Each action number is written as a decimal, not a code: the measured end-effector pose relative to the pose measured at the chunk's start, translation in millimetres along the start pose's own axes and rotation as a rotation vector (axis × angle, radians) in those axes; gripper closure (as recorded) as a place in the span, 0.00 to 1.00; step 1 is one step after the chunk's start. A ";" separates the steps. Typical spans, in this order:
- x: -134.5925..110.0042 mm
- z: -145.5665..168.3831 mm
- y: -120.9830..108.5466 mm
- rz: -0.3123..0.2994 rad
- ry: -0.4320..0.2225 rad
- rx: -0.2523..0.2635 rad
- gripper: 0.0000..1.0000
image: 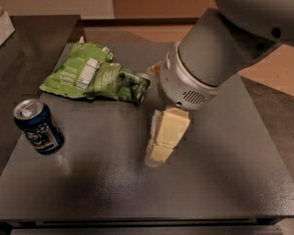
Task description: Pick pepsi can
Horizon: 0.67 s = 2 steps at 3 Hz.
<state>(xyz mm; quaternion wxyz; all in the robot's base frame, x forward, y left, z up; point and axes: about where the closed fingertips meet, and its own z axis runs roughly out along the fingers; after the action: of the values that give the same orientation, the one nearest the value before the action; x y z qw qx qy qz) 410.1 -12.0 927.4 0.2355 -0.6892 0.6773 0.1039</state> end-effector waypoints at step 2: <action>-90.7 56.2 26.3 -0.031 -0.185 -0.032 0.00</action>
Offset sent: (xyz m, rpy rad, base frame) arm -0.0315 0.1704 -0.0265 0.2916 0.0236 0.1125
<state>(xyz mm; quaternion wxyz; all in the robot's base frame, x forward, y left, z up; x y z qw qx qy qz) 388.5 95.1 915.7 0.2877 -0.6908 0.6401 0.1740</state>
